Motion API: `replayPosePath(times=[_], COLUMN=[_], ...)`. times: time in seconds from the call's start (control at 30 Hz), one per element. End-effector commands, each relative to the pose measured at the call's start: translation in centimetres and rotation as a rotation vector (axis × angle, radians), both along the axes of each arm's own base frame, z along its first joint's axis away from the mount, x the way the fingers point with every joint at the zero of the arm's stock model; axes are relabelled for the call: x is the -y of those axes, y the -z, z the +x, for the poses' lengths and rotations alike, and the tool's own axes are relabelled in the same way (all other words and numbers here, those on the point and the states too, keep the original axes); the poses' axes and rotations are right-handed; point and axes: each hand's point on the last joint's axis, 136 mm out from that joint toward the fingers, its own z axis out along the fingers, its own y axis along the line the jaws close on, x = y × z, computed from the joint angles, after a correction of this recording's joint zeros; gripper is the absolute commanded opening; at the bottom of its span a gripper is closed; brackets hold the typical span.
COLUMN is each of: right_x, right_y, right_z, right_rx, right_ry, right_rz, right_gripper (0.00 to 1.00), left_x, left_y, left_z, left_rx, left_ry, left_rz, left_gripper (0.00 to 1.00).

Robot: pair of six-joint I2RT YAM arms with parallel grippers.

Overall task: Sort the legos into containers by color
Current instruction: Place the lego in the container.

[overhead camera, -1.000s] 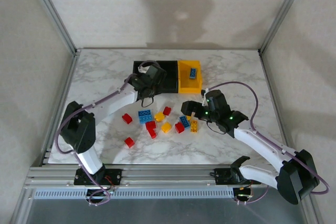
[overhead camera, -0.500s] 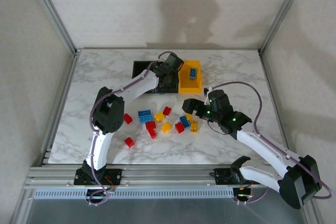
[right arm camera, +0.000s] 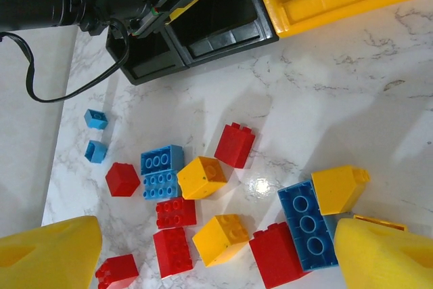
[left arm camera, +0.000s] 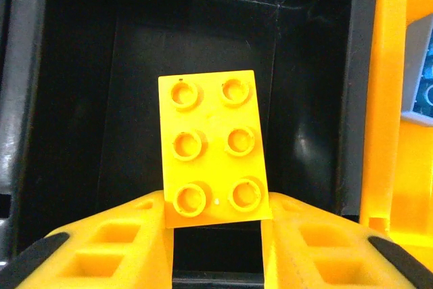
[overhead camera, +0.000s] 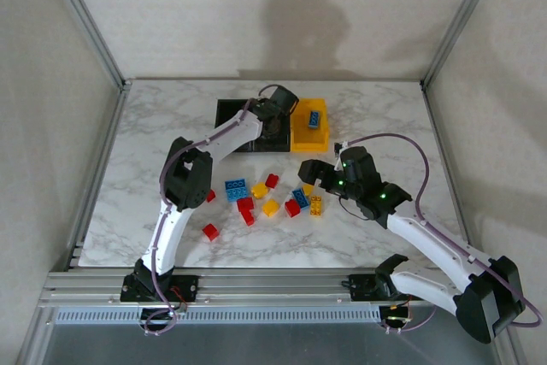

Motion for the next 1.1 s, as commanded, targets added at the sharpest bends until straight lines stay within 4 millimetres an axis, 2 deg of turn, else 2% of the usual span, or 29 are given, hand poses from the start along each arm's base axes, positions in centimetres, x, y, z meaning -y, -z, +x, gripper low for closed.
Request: replayPosePath(times=[0.0, 0.33, 0.6, 0.73, 0.83, 1.07], right_x=[0.4, 0.6, 0.7, 0.8, 1.0, 1.5], right_y=[0.4, 0.4, 0.0, -0.4, -0.6, -1.2], right_z=[-0.4, -0.4, -0.4, -0.3, -0.4, -0.5], right_rx=[-0.01, -0.009, -0.001, 0.008, 0.013, 0.031], right_ry=[0.014, 0.023, 0.026, 0.031, 0.031, 0.025], right_rz=[-0.01, -0.015, -0.015, -0.018, -0.027, -0.07], right_gripper=[0.89, 0.89, 0.9, 0.9, 0.9, 0.9], left_x=[-0.1, -0.3, -0.4, -0.2, 0.0, -0.6], left_y=[0.4, 1.6, 1.0, -1.0, -3.1, -7.7], left_z=[0.1, -0.2, -0.2, -0.3, -0.8, -3.9], left_rx=[-0.027, -0.047, -0.039, -0.011, 0.018, 0.083], left_ry=[0.013, 0.011, 0.006, 0.01, 0.018, 0.057], left_rz=[0.008, 0.026, 0.021, 0.006, -0.014, -0.076], left_gripper=[0.37, 0.41, 0.49, 0.51, 0.53, 0.58])
